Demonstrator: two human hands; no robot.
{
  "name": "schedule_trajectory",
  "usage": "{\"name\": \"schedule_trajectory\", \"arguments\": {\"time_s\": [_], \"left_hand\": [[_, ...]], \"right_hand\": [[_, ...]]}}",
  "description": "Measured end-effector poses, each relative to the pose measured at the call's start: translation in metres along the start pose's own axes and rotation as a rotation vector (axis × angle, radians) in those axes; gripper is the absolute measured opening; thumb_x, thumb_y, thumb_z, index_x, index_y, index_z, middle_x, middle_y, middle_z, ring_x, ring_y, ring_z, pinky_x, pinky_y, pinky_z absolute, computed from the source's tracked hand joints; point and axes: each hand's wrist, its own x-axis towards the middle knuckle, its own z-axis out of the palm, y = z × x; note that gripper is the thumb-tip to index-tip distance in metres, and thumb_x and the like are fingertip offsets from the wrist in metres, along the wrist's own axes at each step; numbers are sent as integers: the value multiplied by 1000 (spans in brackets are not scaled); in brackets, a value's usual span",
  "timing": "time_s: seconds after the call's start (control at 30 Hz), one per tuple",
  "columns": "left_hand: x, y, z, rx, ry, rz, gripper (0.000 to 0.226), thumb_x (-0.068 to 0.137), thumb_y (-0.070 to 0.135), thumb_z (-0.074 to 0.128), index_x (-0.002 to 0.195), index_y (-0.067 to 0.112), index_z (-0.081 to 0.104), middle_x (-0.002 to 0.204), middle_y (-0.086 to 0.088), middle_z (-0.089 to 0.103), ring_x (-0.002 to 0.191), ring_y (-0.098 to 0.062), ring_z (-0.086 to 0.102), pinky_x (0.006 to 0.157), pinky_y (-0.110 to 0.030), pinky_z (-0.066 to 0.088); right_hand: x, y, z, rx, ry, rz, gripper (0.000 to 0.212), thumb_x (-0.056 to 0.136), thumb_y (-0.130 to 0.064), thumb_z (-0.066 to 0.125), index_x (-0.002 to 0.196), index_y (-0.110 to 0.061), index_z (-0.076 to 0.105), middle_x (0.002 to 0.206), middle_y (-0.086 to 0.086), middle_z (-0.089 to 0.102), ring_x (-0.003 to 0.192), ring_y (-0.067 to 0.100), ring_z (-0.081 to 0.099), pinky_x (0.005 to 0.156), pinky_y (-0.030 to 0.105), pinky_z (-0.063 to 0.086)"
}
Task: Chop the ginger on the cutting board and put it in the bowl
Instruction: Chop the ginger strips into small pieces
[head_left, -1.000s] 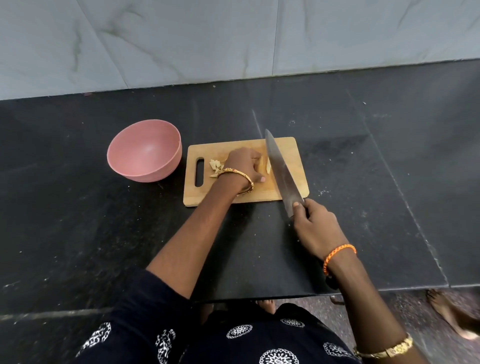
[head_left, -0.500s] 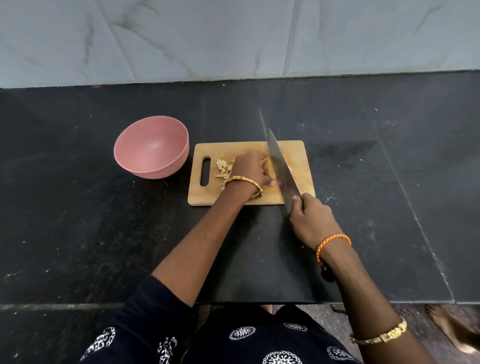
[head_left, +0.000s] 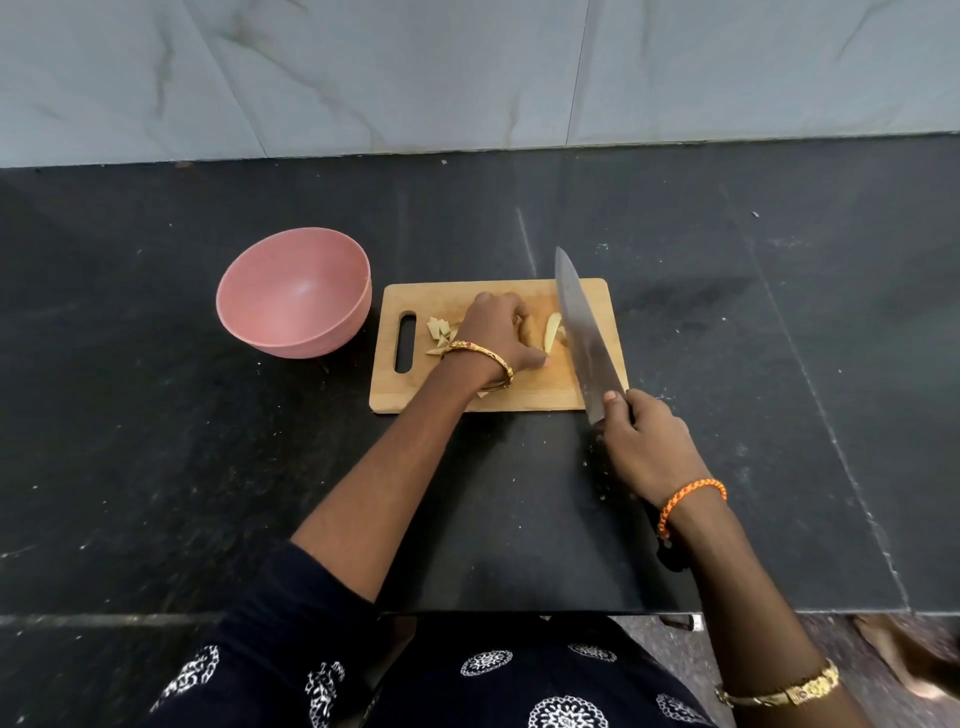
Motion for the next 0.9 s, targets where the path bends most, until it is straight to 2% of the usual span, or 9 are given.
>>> {"name": "schedule_trajectory", "arguments": {"time_s": [0.17,0.27,0.33,0.43,0.53,0.63,0.73,0.83,0.9], "left_hand": [[0,8,-1,15,-4,0,60,64,18,81,114,15,48,110,-3,48,93,-15,47,75,-22,42],[-1,9,-3,-85,-32,-21,56,66,14,79,111,16,46,90,2,53,81,-14,52,61,-19,43],[-3,8,-5,-143,-19,-38,48,71,13,74,111,17,48,80,5,52,73,-13,52,58,-18,43],[-5,9,-8,-209,45,-86,37,78,12,68,112,15,54,88,1,56,82,-17,56,70,-24,48],[-5,8,-9,-197,96,-110,34,81,10,65,114,16,58,99,-4,62,88,-18,57,73,-24,47],[-7,7,-8,-139,124,-114,42,80,16,69,121,15,60,113,-8,65,102,-21,59,85,-26,48],[-7,12,-3,-66,122,-128,54,74,25,77,123,11,59,122,-8,62,114,-24,56,99,-36,46],[-7,15,0,-12,76,-117,54,69,29,80,115,7,63,120,-11,62,113,-26,54,99,-39,45],[-9,16,-3,46,0,-108,31,68,30,81,91,17,65,116,-10,62,114,-26,52,97,-37,44]], "right_hand": [[0,0,-6,20,15,-9,37,101,-29,34,69,-13,45,68,2,50,61,15,46,50,28,31],[0,2,-6,34,5,-16,36,101,-30,34,72,-12,46,67,2,50,61,16,46,51,29,33],[0,2,-6,46,-3,-12,37,100,-30,34,73,-10,47,68,3,50,62,18,47,52,29,34],[0,4,-4,63,-12,-2,38,100,-32,34,82,-4,53,72,5,53,66,21,49,53,29,35],[-1,5,-3,72,-21,-6,38,100,-32,35,84,-4,54,73,5,53,66,20,50,53,28,35],[0,6,-2,80,-28,-9,39,100,-33,35,86,-3,55,75,7,56,67,22,51,56,29,37],[1,5,-2,94,-38,-12,39,100,-33,35,89,-2,56,77,9,57,66,22,52,59,30,40],[1,4,-1,93,-46,-19,39,100,-32,36,90,-1,57,74,8,57,65,22,52,58,31,40],[1,4,0,86,-55,-13,39,100,-32,36,89,-1,56,73,8,56,66,24,53,60,31,41]]}}
